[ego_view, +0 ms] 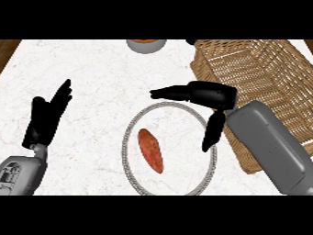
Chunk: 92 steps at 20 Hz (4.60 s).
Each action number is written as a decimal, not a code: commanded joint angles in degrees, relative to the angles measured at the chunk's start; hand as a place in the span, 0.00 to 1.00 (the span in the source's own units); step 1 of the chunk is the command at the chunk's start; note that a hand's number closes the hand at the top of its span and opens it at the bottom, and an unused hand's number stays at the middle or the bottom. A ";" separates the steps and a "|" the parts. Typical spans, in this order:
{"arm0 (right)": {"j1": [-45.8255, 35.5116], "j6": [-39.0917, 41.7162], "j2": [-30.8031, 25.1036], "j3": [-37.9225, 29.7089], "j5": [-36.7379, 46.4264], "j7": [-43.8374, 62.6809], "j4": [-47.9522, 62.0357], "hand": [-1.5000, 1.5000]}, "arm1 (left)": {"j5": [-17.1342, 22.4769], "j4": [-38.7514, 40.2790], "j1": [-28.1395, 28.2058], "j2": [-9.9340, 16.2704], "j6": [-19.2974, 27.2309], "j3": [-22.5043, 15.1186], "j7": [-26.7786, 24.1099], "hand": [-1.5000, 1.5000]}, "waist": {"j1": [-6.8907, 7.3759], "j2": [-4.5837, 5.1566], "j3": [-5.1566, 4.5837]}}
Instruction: Pick the sweet potato from the placemat and place it in the basket
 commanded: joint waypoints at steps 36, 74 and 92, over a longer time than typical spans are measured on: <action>4.30 -13.06 16.54 5.86 18.65 -7.28 18.34 0.00 | -7.15 0.89 -1.43 -5.18 -4.00 6.18 0.43 0.50 | 0.12 0.07 0.01; 2.59 -39.90 16.55 18.27 19.27 61.86 -4.28 1.00 | -8.01 -0.28 0.05 -7.31 -5.22 7.01 0.70 0.50 | -0.02 -0.65 0.02; -24.56 -33.39 16.53 -1.30 15.26 96.46 -34.89 1.00 | -7.40 -4.30 1.82 -5.06 -7.33 7.96 2.16 0.50 | 0.16 -0.49 -0.03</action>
